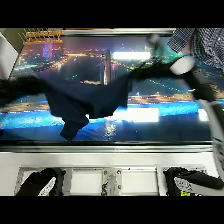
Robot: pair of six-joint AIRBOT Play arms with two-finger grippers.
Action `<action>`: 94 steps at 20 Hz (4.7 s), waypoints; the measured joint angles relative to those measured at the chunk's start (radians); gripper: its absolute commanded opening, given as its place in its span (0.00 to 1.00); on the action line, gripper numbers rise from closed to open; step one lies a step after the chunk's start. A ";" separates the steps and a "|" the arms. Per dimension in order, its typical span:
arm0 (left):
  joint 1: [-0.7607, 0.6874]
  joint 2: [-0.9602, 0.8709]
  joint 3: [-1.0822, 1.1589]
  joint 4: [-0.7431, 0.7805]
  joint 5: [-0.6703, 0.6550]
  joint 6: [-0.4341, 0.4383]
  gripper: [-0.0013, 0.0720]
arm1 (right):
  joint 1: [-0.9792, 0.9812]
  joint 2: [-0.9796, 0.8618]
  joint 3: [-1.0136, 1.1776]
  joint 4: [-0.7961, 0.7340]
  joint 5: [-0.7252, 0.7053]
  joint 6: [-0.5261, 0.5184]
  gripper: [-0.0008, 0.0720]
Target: Fold the clothes and pants, and hang the long-sleeved shirts on hangers.
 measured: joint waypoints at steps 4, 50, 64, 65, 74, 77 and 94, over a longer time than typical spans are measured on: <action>-0.131 0.086 0.223 0.000 0.095 0.002 0.03 | -0.025 0.237 0.142 -0.012 -0.072 0.000 0.03; 0.288 -0.457 -0.570 -0.080 -0.102 0.122 0.94 | -0.370 0.210 -0.526 -0.222 0.230 -0.005 0.55; 0.344 -0.418 -0.784 -0.354 0.045 0.229 0.03 | -0.381 0.282 -1.027 -0.178 0.241 0.100 0.88; 0.344 -0.418 -0.785 -0.358 0.046 0.229 0.03 | -0.376 0.279 -1.049 -0.166 0.232 0.105 0.88; 0.344 -0.393 -0.780 -0.365 0.047 0.232 0.03 | -0.171 0.201 -1.117 -0.005 0.047 0.122 0.04; 0.344 -0.306 -0.708 -0.365 0.032 0.231 0.03 | -0.150 0.221 -1.031 -0.004 0.028 0.108 0.03; 0.344 0.307 0.257 -0.492 0.330 0.179 0.03 | -0.209 0.534 0.210 -0.097 -0.004 0.080 0.03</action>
